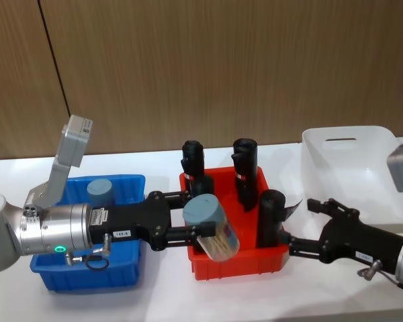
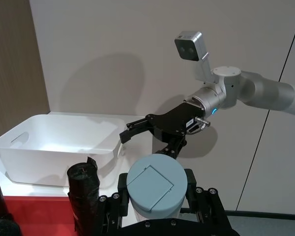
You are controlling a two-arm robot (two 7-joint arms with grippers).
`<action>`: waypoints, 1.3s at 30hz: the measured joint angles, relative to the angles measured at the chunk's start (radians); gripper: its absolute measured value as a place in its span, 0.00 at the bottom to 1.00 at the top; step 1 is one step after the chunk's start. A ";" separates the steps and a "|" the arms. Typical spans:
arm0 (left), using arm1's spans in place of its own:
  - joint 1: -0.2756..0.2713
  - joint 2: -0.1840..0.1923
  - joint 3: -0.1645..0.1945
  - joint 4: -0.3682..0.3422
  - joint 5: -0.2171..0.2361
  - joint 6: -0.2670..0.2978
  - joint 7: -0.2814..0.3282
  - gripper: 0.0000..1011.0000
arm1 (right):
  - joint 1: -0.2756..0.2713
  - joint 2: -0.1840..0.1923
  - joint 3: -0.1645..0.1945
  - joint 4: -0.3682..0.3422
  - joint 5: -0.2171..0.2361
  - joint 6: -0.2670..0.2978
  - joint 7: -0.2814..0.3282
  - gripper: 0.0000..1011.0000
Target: Pick the cotton swabs from the blue box and place them into the white box.
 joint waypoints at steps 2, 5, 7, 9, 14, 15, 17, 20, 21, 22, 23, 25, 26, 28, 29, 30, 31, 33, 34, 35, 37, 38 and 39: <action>0.000 0.000 0.000 0.000 0.000 0.000 0.000 0.66 | 0.008 0.002 -0.002 -0.001 0.000 0.008 0.016 0.99; 0.000 0.000 0.000 0.000 0.000 0.000 -0.001 0.66 | 0.021 0.003 -0.009 -0.005 -0.003 0.021 0.049 0.99; -0.001 0.000 0.000 0.000 0.000 0.000 -0.001 0.66 | 0.030 0.003 -0.013 -0.009 -0.008 0.031 0.071 0.99; -0.001 0.000 0.000 0.000 0.000 0.000 -0.001 0.66 | 0.036 0.003 -0.017 -0.011 -0.010 0.036 0.082 0.99; -0.001 0.000 0.000 0.000 0.000 0.000 -0.001 0.66 | 0.052 0.000 -0.031 -0.021 -0.022 0.050 0.117 0.99; -0.001 0.000 0.000 0.000 0.000 0.000 -0.001 0.66 | 0.054 -0.001 -0.033 -0.022 -0.024 0.052 0.122 0.99; -0.001 0.000 0.000 0.000 0.000 0.000 -0.002 0.66 | 0.059 -0.003 -0.039 -0.025 -0.027 0.056 0.133 0.99; -0.001 0.000 0.000 0.000 0.000 0.000 -0.002 0.66 | 0.065 -0.007 -0.048 -0.030 -0.033 0.061 0.145 0.99; -0.001 0.000 0.000 0.000 0.000 0.000 -0.002 0.66 | 0.066 -0.008 -0.051 -0.032 -0.033 0.062 0.148 0.99; -0.001 0.000 0.000 0.000 0.000 0.000 -0.002 0.66 | 0.067 -0.009 -0.053 -0.032 -0.034 0.063 0.150 0.99; -0.001 0.000 0.000 0.000 0.000 0.000 -0.002 0.66 | 0.068 -0.010 -0.054 -0.033 -0.034 0.064 0.152 0.99; -0.001 0.000 0.000 0.000 0.000 0.000 -0.002 0.66 | 0.073 -0.016 -0.065 -0.036 -0.039 0.068 0.160 0.99; -0.001 0.000 0.000 0.000 0.000 0.000 -0.002 0.66 | 0.073 -0.016 -0.065 -0.036 -0.039 0.068 0.160 0.99; -0.001 0.000 0.000 0.000 0.000 0.000 -0.002 0.66 | 0.076 -0.020 -0.071 -0.036 -0.042 0.070 0.165 0.99; -0.001 0.000 0.000 0.000 0.000 0.000 -0.002 0.66 | 0.078 -0.023 -0.075 -0.036 -0.043 0.071 0.167 0.99; -0.001 0.000 0.000 0.000 0.000 0.000 -0.002 0.66 | 0.080 -0.024 -0.077 -0.036 -0.044 0.072 0.168 0.99; -0.001 0.000 0.000 0.000 0.000 0.000 -0.002 0.66 | 0.081 -0.025 -0.079 -0.036 -0.045 0.073 0.169 0.99; -0.001 0.000 0.000 0.000 0.000 0.000 -0.002 0.66 | 0.085 -0.030 -0.086 -0.036 -0.049 0.074 0.173 0.99; -0.001 0.000 0.000 0.000 0.000 0.000 -0.002 0.66 | 0.086 -0.031 -0.088 -0.036 -0.050 0.075 0.174 0.99; -0.001 0.000 0.000 0.000 0.000 0.000 -0.002 0.66 | 0.089 -0.034 -0.092 -0.035 -0.052 0.076 0.176 0.99; -0.001 0.000 0.000 0.000 0.000 0.000 -0.002 0.66 | 0.092 -0.038 -0.098 -0.033 -0.056 0.076 0.178 0.99; -0.001 0.000 0.000 0.000 0.000 0.000 -0.002 0.66 | 0.094 -0.040 -0.100 -0.032 -0.057 0.077 0.179 0.99; -0.001 0.000 0.000 0.000 0.000 0.000 -0.002 0.66 | 0.097 -0.044 -0.104 -0.029 -0.060 0.078 0.181 0.99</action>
